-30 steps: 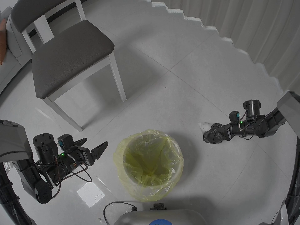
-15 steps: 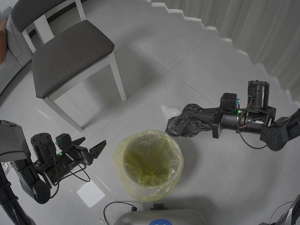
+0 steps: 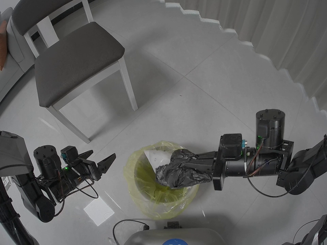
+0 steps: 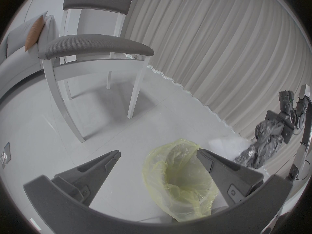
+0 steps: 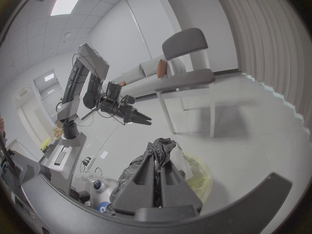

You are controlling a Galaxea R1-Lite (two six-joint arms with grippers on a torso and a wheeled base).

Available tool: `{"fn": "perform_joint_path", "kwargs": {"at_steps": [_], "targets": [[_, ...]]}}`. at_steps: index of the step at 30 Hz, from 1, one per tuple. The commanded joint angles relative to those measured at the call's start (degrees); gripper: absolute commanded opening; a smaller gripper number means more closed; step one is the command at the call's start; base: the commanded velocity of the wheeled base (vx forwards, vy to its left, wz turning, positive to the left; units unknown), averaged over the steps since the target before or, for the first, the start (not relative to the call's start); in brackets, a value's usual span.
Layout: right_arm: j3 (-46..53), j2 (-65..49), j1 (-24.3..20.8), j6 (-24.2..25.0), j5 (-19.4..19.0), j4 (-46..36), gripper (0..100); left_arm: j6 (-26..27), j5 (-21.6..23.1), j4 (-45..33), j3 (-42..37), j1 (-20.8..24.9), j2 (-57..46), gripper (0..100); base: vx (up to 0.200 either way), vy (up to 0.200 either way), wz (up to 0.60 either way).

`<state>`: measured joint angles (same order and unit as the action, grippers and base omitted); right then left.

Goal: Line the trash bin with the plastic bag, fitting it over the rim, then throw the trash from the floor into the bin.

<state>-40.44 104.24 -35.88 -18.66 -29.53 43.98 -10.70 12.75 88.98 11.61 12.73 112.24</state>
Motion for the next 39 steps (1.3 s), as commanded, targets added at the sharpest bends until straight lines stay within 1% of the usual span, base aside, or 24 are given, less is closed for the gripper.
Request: {"fn": "perform_joint_path", "kwargs": {"at_steps": [1, 3, 5, 9, 10, 18, 22, 30, 33, 35, 39], "targets": [[0.4, 5.5, -1.7, -0.2, -0.2, 0.1, 0, -0.1, 0.0, 1.0, -0.2, -0.2, 0.1, 100, 0.0, 0.0, 0.0], [0.1, 6.8, -1.7, -0.2, -0.2, 0.4, 0, -0.1, 0.0, 1.0, -0.3, -0.2, 0.0, 100, 0.0, 0.0, 0.0], [-0.2, 10.5, -1.7, -0.1, -0.4, 2.8, 0, -0.1, 0.0, 1.0, -0.3, -0.3, 0.1, 100, 0.0, 0.0, 0.0], [-0.2, 13.4, -1.6, 0.1, -0.4, 5.0, 0, -0.1, 0.0, 1.0, -0.3, -0.3, 0.2, 100, 0.0, 0.0, 0.0], [-0.8, 15.6, -1.4, 0.1, -0.5, 6.0, 0, -0.1, 0.1, 1.0, -0.2, -0.3, 0.4, 100, 0.0, 0.0, 0.0], [-5.2, 22.5, 0.4, 0.1, -0.5, 6.0, 0, -0.1, 0.1, 1.0, 0.3, -0.1, 1.7, 100, 0.0, 0.0, 0.0], [-9.0, 26.9, 1.5, 0.1, -0.5, 5.6, 0, -0.1, 0.1, 1.0, 0.3, -0.2, 2.5, 100, 0.0, 0.0, 0.0], [-10.1, 28.8, 3.0, -0.1, -0.5, 5.4, 0, -0.2, 0.1, 1.0, 0.3, -0.4, 2.5, 100, 0.0, 0.0, 0.0], [-10.1, 28.7, 4.1, -0.8, -0.5, 3.7, 0, -0.2, 0.1, 1.0, 0.2, -0.4, 2.5, 100, 0.0, 0.0, 0.0], [-10.5, 28.4, 5.2, -2.6, -0.5, 0.5, 0, -0.2, 0.1, 1.0, 0.3, -0.4, 2.4, 100, 0.0, 0.0, 0.0], [-11.8, 28.6, 6.8, -4.9, -0.5, -1.9, 0, -0.2, 0.1, 1.0, 0.3, -0.3, 2.4, 100, 0.0, 0.0, 0.0]]}}
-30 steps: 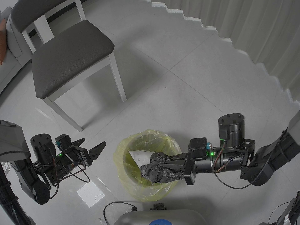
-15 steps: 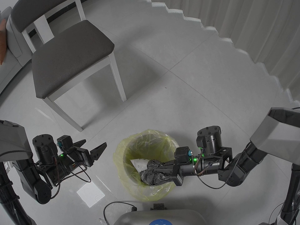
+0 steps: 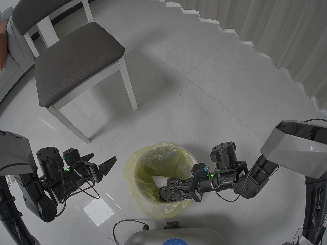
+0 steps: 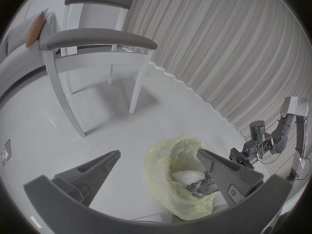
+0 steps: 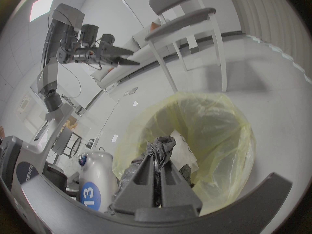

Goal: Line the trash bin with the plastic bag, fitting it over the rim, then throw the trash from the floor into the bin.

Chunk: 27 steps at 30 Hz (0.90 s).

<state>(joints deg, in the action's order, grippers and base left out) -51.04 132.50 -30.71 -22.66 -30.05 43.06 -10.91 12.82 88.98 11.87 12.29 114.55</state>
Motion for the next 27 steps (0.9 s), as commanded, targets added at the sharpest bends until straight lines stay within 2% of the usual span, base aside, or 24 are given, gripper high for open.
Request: {"fn": "perform_joint_path", "kwargs": {"at_steps": [1, 15, 27], "targets": [[-1.6, 0.5, 1.7, -0.9, 0.0, -1.2, 0, 0.0, 0.0, 1.0, 0.1, 0.2, 0.1, 100, 0.0, 0.0, 0.0], [-14.7, 5.8, -0.5, -0.8, 0.0, -6.8, 0, 0.0, -0.1, 1.0, 0.1, 0.2, 0.2, 100, 0.0, 0.0, 0.0], [-20.0, 11.5, -2.1, -0.7, 0.0, -7.7, 0, -0.7, -0.1, 1.0, -0.3, 0.5, 0.3, 100, 0.0, 0.0, 0.0]]}}
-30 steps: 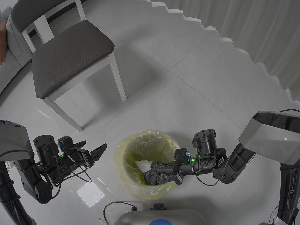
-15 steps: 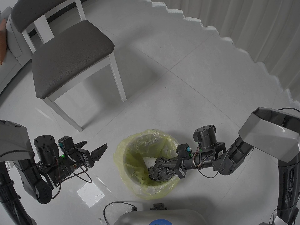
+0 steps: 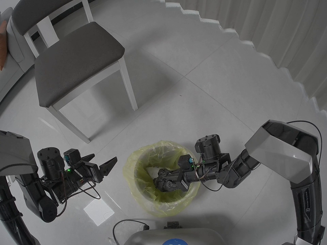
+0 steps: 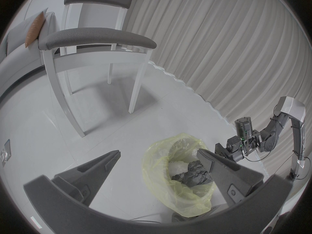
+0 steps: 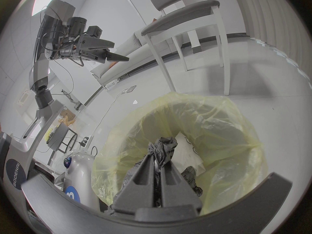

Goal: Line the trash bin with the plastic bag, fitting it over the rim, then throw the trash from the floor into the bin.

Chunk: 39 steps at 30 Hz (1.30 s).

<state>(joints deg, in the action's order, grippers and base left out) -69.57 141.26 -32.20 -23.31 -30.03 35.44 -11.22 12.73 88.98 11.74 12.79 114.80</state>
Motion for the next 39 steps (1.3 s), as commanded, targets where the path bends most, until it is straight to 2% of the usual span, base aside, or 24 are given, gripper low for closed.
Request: {"fn": "perform_joint_path", "kwargs": {"at_steps": [1, 8, 9, 23, 32, 35, 39], "targets": [[-1.4, 2.7, -0.6, -0.1, 0.0, -0.1, 0, -0.4, 0.0, 1.0, -0.1, 0.0, 0.1, 100, 0.0, 0.0, 0.0], [-3.4, 4.0, -0.5, -0.1, 0.1, -1.8, 0, -0.5, 0.0, 1.0, -0.1, 0.0, 0.1, 100, 0.0, 0.0, 0.0], [-3.6, 3.9, -0.3, -0.2, 0.1, -1.6, 100, -0.5, 0.0, 1.0, -0.1, 0.0, 0.2, 100, 0.0, 0.0, 0.0], [-2.6, 0.8, 0.3, -0.1, 0.1, 0.2, 100, -0.5, 0.0, 1.0, -0.2, -0.1, 0.2, 100, 0.0, 0.0, 0.0], [0.9, -6.7, 3.5, 0.6, 0.6, 0.4, 100, -0.6, 0.0, 1.0, -0.7, 0.7, 0.7, 100, 0.0, 0.0, 0.0], [4.3, -11.5, 5.7, 2.0, 0.6, 1.8, 100, -0.6, 0.0, 1.0, -0.5, 1.2, 1.8, 100, 0.0, 0.0, 0.0], [9.8, -17.9, 8.8, 7.1, 0.7, 6.5, 100, -0.6, 0.0, 1.0, -0.3, 1.4, 2.8, 100, 0.0, 0.0, 0.0]]}}
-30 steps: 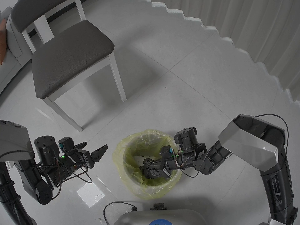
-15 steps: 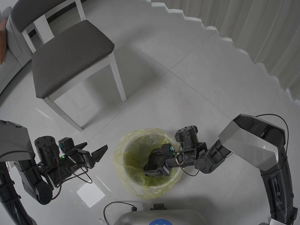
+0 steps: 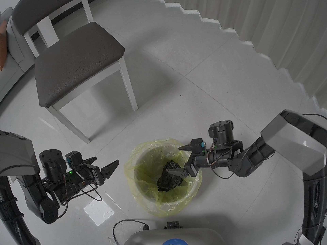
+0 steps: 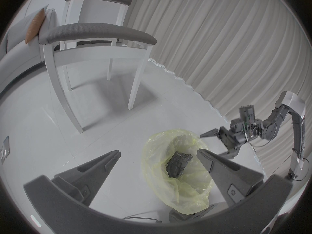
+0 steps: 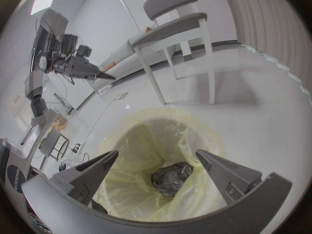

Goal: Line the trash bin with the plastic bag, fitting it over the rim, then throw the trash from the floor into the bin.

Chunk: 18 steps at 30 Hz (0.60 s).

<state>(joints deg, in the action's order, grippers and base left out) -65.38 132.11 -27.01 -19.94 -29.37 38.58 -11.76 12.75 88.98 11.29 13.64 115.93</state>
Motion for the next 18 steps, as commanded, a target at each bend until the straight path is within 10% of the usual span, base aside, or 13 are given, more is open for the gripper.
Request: {"fn": "perform_joint_path", "kwargs": {"at_steps": [1, 18], "targets": [[7.3, -10.3, 4.5, 5.9, 0.3, 5.5, 100, 0.0, 0.0, 1.0, 0.0, 0.5, 1.8, 100, 0.0, 0.0, 0.0], [29.4, -35.5, 12.6, 12.7, 13.5, 13.4, 100, 4.4, -0.3, 1.0, -7.2, 2.3, -13.5, 100, 0.0, 0.0, 0.0]]}}
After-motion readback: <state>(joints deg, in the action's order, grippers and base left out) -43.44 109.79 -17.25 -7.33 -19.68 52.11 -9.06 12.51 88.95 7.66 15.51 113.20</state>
